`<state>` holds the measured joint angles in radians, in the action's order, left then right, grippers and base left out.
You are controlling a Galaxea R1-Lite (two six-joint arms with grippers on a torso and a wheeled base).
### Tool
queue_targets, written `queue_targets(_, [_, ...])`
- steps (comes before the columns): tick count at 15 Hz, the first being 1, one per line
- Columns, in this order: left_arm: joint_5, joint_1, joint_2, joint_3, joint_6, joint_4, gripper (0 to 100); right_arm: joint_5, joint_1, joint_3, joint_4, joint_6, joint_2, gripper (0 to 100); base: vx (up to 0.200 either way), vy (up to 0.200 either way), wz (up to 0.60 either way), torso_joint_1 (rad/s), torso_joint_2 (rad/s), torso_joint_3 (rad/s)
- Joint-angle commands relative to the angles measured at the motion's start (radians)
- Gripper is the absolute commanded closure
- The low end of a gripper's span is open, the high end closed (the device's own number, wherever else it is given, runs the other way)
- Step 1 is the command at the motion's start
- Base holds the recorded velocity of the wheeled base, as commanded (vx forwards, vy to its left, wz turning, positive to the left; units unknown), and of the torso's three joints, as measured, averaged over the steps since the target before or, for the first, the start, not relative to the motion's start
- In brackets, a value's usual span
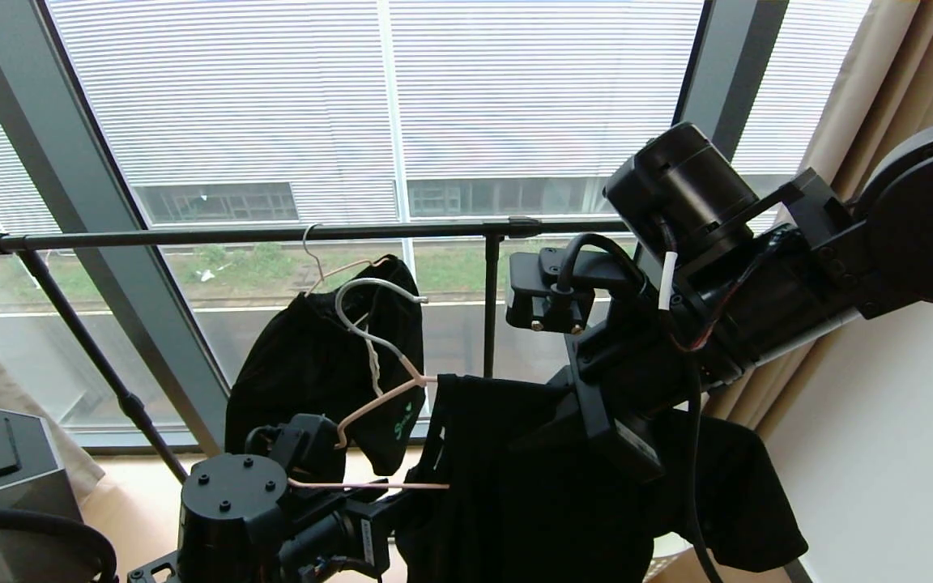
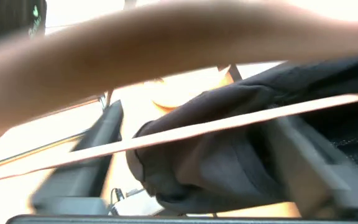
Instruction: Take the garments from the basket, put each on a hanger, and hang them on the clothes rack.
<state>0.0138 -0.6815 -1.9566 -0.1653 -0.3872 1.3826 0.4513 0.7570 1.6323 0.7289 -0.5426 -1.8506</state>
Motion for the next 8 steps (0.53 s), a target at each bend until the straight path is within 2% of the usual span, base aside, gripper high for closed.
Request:
queue_targets(1, [-0.003,-0.001,-0.005,0.007,0.002,0.012,100,0.001,0.001,-0.005,-0.002,0.0,-0.005,100,0.0,0.0,0.0,0.0,0.0,0.0])
queue_targets(8, [-0.006,0.007,-0.005,0.013,0.001,0.018,100,0.014,-0.05,-0.035,-0.003,0.0,-0.001,100,0.0,0.0,0.0,0.0,0.0,0.0])
